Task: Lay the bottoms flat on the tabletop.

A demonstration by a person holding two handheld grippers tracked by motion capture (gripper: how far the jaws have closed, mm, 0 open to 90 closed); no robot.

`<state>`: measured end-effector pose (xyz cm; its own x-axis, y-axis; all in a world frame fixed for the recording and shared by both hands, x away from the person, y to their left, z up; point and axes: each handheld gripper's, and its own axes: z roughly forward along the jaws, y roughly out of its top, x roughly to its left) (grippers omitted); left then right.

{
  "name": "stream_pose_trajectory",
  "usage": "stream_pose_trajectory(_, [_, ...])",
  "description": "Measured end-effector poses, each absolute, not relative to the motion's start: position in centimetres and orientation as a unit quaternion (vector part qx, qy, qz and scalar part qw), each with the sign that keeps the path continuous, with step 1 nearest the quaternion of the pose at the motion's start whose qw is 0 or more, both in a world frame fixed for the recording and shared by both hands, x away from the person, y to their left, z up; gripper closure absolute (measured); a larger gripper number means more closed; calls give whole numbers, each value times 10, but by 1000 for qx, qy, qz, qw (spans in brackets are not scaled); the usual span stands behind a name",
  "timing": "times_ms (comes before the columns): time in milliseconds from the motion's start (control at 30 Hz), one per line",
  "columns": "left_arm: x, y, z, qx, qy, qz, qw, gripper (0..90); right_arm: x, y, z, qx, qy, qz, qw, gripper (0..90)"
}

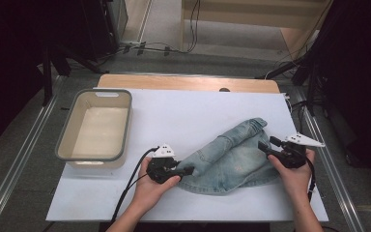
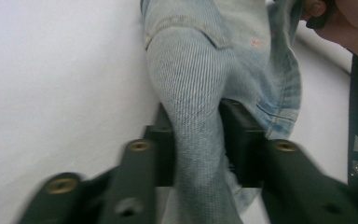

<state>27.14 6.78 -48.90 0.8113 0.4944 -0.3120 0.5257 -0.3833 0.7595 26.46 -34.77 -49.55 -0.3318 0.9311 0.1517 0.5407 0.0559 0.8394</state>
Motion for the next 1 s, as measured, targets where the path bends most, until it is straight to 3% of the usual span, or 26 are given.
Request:
stream_pose_trajectory(67, [270, 70, -483, 827, 309, -9, 471, 429, 259, -349, -491, 528, 685, 447, 230, 255])
stream_pose_trajectory(233, [267, 77, -462, 814, 308, 7, 493, 253, 243, -345, -481, 514, 684, 460, 239, 152])
stream_pose_trajectory(567, [259, 50, -440, 815, 277, 8, 509, 234, 204, -323, -488, 493, 687, 490, 213, 139])
stream_pose_trajectory(700, [257, 30, -442, 821, 263, -1, 506, 280, 191, -319, -490, 492, 692, 487, 205, 139])
stream_pose_trajectory(900, [252, 4, -455, 844, 246, 2, 477, 550, 181, -320, -496, 493, 701, 472, 206, 168])
stream_pose_trajectory(1000, [255, -6, -462, 851, 252, 20, 460, 576, 184, -324, -499, 502, 696, 472, 205, 171])
